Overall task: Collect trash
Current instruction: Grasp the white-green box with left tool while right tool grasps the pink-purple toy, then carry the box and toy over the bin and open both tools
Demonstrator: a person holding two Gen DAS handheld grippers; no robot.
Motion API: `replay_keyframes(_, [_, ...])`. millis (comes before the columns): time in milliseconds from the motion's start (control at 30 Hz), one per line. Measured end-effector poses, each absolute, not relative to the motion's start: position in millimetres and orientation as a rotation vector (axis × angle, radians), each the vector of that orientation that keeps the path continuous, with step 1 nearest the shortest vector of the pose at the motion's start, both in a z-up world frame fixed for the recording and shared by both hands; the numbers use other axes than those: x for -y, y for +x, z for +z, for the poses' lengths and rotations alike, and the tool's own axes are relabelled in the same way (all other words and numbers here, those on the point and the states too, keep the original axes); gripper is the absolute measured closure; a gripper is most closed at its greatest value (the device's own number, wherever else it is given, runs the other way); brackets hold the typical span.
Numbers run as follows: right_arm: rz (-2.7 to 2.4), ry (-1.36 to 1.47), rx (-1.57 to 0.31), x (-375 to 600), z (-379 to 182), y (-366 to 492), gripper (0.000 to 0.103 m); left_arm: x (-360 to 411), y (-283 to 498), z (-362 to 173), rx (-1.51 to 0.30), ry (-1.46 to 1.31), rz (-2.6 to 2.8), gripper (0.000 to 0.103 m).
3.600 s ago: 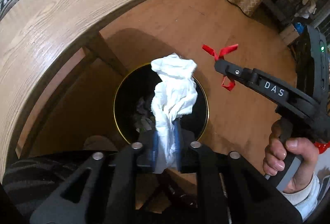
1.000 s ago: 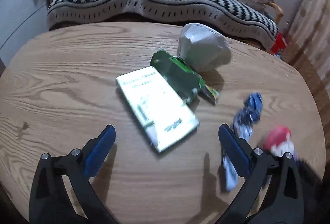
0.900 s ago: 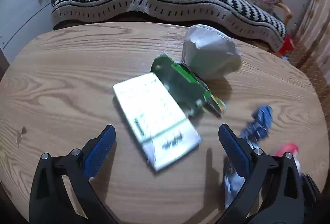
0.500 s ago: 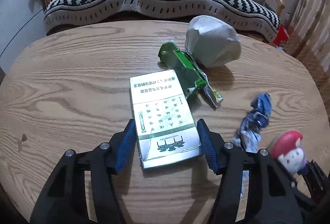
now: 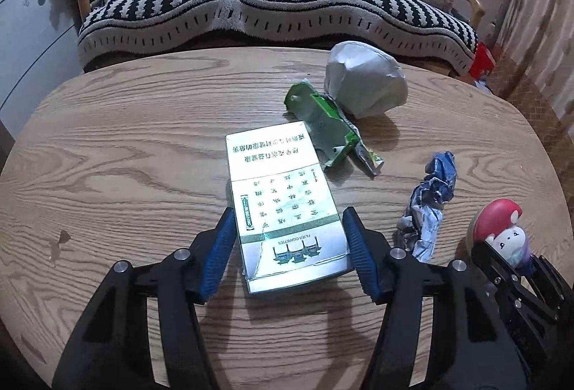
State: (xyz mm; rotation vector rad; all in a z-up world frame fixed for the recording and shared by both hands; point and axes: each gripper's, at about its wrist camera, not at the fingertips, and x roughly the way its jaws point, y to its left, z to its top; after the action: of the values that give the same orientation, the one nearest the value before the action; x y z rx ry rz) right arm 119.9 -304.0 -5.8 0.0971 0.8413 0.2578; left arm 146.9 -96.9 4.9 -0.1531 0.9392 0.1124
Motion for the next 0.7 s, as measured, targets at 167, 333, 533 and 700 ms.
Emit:
replay_keyframes(167, [0.26, 0.1, -0.825, 306, 5, 115, 0.061, 103, 140, 19, -0.914, -0.145, 0.081, 0.044])
replay_keyframes(333, [0.224, 0.142, -0.787, 327, 17, 100, 0.061, 125, 120, 37, -0.873, -0.128, 0.022, 0.044])
replay_keyframes(533, [0.119, 0.315, -0.687, 400, 33, 58, 0.062, 185, 47, 45, -0.85, -0.106, -0.109, 0.044])
replay_keyframes(700, [0.024, 0.487, -0.607, 492, 33, -17, 0.062, 272, -24, 43, -0.885, 0.034, -0.324, 0.044])
